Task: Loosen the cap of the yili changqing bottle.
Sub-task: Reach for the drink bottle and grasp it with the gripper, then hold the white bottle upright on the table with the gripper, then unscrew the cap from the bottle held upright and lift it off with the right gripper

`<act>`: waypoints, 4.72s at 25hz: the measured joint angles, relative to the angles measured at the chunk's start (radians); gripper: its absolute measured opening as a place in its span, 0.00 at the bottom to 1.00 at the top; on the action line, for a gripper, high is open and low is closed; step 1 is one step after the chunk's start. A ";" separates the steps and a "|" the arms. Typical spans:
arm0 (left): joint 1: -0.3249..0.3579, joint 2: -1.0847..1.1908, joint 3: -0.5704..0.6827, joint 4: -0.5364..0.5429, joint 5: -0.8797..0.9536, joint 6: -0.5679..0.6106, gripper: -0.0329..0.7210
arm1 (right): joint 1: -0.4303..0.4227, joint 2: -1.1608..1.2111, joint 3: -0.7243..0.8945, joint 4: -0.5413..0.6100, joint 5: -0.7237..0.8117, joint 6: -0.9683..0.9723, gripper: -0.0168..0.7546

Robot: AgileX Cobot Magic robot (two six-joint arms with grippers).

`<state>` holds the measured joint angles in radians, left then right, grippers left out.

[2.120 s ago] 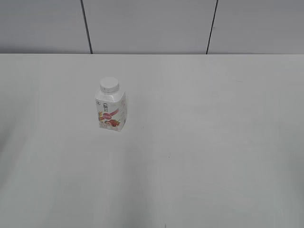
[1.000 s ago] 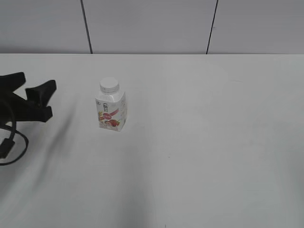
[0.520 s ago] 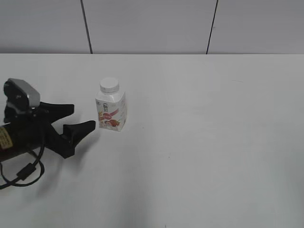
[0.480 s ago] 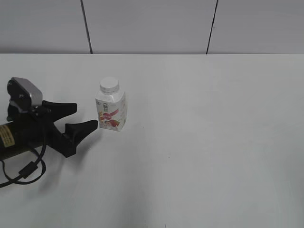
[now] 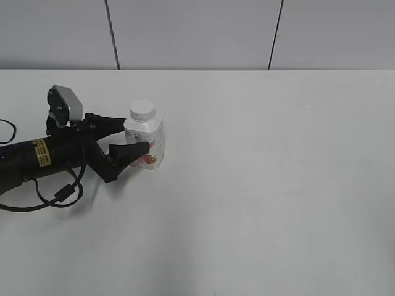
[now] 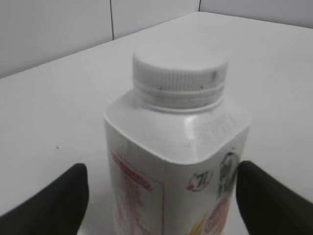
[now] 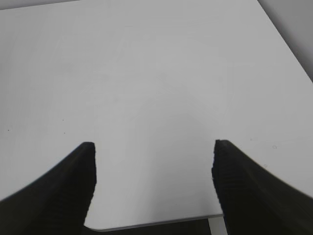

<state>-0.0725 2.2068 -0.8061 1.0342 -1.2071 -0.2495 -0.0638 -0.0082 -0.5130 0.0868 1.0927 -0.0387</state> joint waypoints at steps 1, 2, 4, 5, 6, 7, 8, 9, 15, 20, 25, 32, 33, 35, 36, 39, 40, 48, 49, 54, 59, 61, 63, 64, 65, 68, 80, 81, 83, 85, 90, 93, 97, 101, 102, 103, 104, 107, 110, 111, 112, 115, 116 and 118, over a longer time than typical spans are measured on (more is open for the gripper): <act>0.000 0.008 -0.009 0.005 -0.003 -0.001 0.79 | 0.000 0.000 0.000 0.000 0.000 0.000 0.78; 0.000 0.012 -0.016 0.008 -0.003 -0.004 0.80 | 0.000 0.000 0.000 0.000 0.000 0.000 0.78; 0.000 0.019 -0.022 0.017 -0.003 -0.008 0.82 | 0.000 0.000 0.000 0.000 0.000 0.000 0.78; 0.000 0.021 -0.022 0.026 -0.003 -0.009 0.83 | 0.000 0.000 0.000 0.000 0.000 0.000 0.78; 0.000 0.022 -0.022 0.037 -0.003 -0.009 0.83 | 0.000 0.000 0.000 0.000 0.000 0.000 0.78; 0.000 0.023 -0.022 0.046 -0.003 -0.009 0.83 | 0.000 0.000 0.000 0.000 0.000 0.000 0.78; 0.000 0.023 -0.022 0.050 -0.003 -0.009 0.83 | 0.000 0.000 0.000 0.000 0.000 0.001 0.78; 0.000 0.023 -0.022 0.052 -0.003 -0.009 0.83 | 0.000 0.000 0.000 0.000 -0.001 0.001 0.78; -0.005 0.045 -0.048 0.051 -0.004 -0.009 0.83 | 0.000 0.000 0.000 0.000 -0.001 0.001 0.78; -0.040 0.090 -0.095 0.047 -0.003 -0.009 0.83 | 0.000 0.000 0.000 0.000 -0.002 0.001 0.78; -0.058 0.103 -0.110 0.008 -0.003 -0.009 0.80 | 0.000 0.000 0.000 0.000 -0.002 0.001 0.78; -0.059 0.103 -0.089 -0.003 -0.013 -0.008 0.71 | 0.000 0.000 0.000 0.000 -0.002 0.001 0.78; -0.059 0.103 -0.083 0.003 -0.018 -0.006 0.71 | 0.000 0.000 0.000 0.000 -0.002 0.001 0.78; -0.059 0.103 -0.079 0.027 -0.026 -0.005 0.71 | 0.000 0.000 0.000 0.000 -0.002 0.001 0.78; -0.058 0.103 -0.079 0.042 -0.028 -0.005 0.71 | 0.000 0.000 0.000 0.001 -0.002 0.001 0.78; -0.058 0.103 -0.079 0.090 -0.034 -0.005 0.71 | 0.000 0.000 0.000 0.002 -0.002 0.001 0.78; -0.058 0.103 -0.079 0.107 -0.036 -0.005 0.71 | 0.000 0.001 0.000 0.003 -0.002 0.001 0.78; -0.058 0.103 -0.079 0.209 -0.049 -0.007 0.71 | 0.000 0.277 -0.122 0.004 0.001 -0.001 0.78; -0.058 0.103 -0.079 0.211 -0.049 -0.007 0.71 | 0.000 0.321 -0.145 0.004 0.005 -0.001 0.78; -0.058 0.102 -0.079 0.215 -0.049 -0.008 0.71 | 0.000 0.585 -0.300 0.004 0.060 -0.056 0.78; -0.058 0.102 -0.079 0.214 -0.050 -0.008 0.71 | 0.000 0.817 -0.480 0.005 0.090 -0.126 0.78; -0.058 0.102 -0.079 0.214 -0.050 -0.008 0.71 | 0.000 0.912 -0.543 0.009 0.107 -0.129 0.78; -0.058 0.102 -0.079 0.214 -0.051 -0.008 0.71 | 0.000 0.981 -0.598 0.020 0.116 -0.130 0.78; -0.058 0.102 -0.079 0.214 -0.052 -0.008 0.71 | 0.001 1.014 -0.626 0.026 0.116 -0.130 0.78; -0.058 0.102 -0.079 0.214 -0.052 -0.008 0.71 | 0.007 1.040 -0.647 0.029 0.116 -0.130 0.78; -0.058 0.102 -0.079 0.214 -0.052 -0.008 0.71 | 0.049 1.129 -0.709 0.029 0.118 -0.130 0.78; -0.058 0.102 -0.078 0.215 -0.053 -0.008 0.71 | 0.319 1.487 -0.963 -0.027 0.122 -0.126 0.72; -0.058 0.102 -0.078 0.216 -0.053 -0.008 0.71 | 0.336 1.512 -0.983 -0.027 0.122 -0.121 0.72; -0.058 0.102 -0.078 0.217 -0.053 -0.008 0.71 | 0.375 1.570 -1.023 -0.026 0.122 -0.107 0.71; -0.058 0.102 -0.078 0.218 -0.053 -0.008 0.71 | 0.413 1.618 -1.066 -0.025 0.123 -0.089 0.71; -0.058 0.102 -0.078 0.218 -0.053 -0.008 0.71 | 0.528 1.738 -1.169 -0.008 0.123 0.004 0.71; -0.058 0.102 -0.078 0.218 -0.053 -0.008 0.71 | 0.587 1.799 -1.217 0.022 0.123 0.068 0.71; -0.058 0.102 -0.078 0.219 -0.054 -0.008 0.71 | 0.655 1.881 -1.284 0.054 0.125 0.088 0.71; -0.058 0.102 -0.078 0.220 -0.054 -0.008 0.71 | 0.711 1.956 -1.360 0.059 0.125 0.089 0.71; -0.058 0.102 -0.078 0.220 -0.054 -0.008 0.71 | 0.724 1.974 -1.377 0.059 0.125 0.090 0.71; -0.058 0.102 -0.078 0.220 -0.054 -0.008 0.71 | 0.736 1.991 -1.398 0.059 0.125 0.091 0.71; -0.058 0.102 -0.078 0.221 -0.054 -0.008 0.71 | 0.746 2.006 -1.419 0.059 0.125 0.091 0.71; -0.058 0.102 -0.078 0.221 -0.054 -0.008 0.71 | 0.784 2.059 -1.475 0.059 0.125 0.092 0.71; -0.058 0.102 -0.078 0.221 -0.054 -0.008 0.71 | 0.811 2.103 -1.515 0.060 0.125 0.111 0.71; -0.058 0.102 -0.078 0.221 -0.054 -0.008 0.71 | 0.819 2.115 -1.524 0.060 0.125 0.120 0.71; -0.058 0.102 -0.078 0.221 -0.054 -0.008 0.71 | 0.824 2.125 -1.529 0.060 0.125 0.127 0.71; -0.058 0.102 -0.078 0.222 -0.054 -0.008 0.71 | 0.828 2.153 -1.531 0.060 0.125 0.149 0.71; -0.058 0.102 -0.078 0.222 -0.055 -0.008 0.71 | 0.828 2.162 -1.532 0.059 0.125 0.156 0.71; -0.058 0.102 -0.078 0.223 -0.056 -0.008 0.71 | 0.828 2.175 -1.532 0.055 0.125 0.165 0.71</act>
<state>-0.1303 2.3087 -0.8838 1.2575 -1.2634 -0.2577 0.7646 2.1668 -2.0449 0.1418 1.2173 0.1265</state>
